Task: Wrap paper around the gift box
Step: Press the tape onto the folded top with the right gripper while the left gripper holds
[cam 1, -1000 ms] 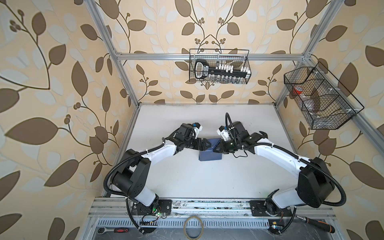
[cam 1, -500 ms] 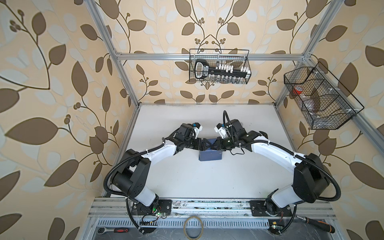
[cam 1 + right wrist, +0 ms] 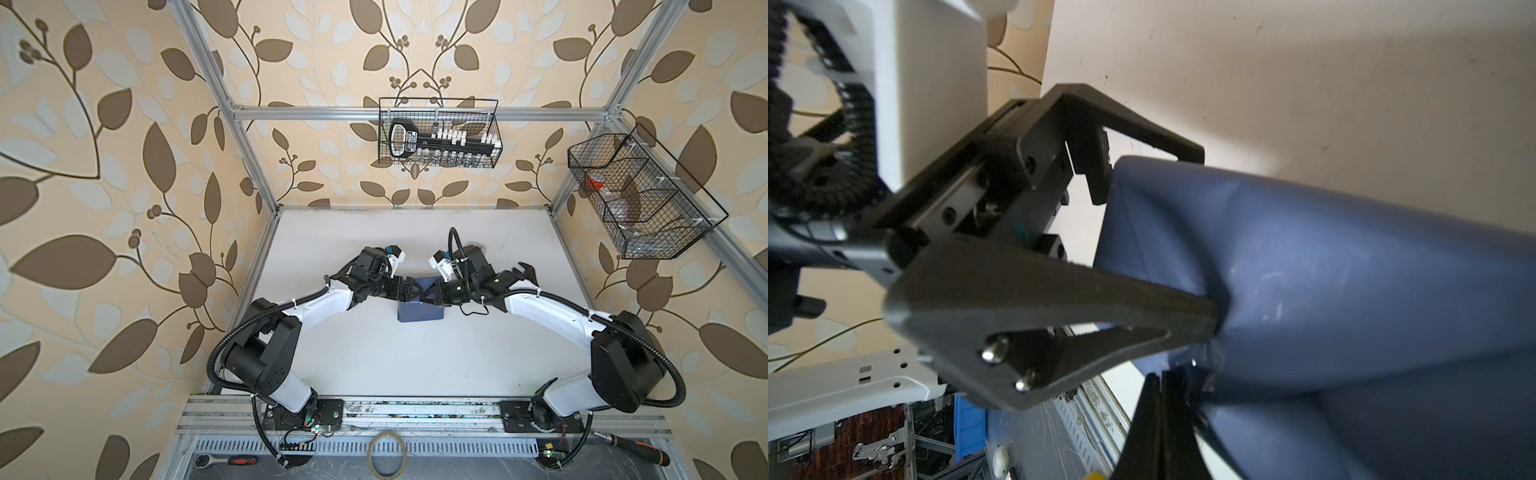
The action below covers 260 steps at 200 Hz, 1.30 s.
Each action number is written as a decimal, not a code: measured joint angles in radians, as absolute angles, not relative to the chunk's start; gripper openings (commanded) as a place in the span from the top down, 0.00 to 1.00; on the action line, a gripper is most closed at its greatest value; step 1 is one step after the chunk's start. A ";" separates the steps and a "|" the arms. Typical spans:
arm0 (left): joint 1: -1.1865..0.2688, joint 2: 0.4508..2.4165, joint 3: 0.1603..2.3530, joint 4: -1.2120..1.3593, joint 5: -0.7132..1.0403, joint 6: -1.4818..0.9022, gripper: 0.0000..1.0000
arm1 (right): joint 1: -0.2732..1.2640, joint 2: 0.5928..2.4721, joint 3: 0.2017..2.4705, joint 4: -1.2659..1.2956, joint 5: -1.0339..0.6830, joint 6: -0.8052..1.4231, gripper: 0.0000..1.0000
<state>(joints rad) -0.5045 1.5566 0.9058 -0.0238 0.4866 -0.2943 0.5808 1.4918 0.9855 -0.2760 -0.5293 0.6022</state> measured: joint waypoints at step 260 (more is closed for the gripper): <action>-0.505 1.556 0.921 -0.046 0.474 -0.295 0.03 | 0.561 1.445 0.948 -0.361 -0.480 0.548 1.00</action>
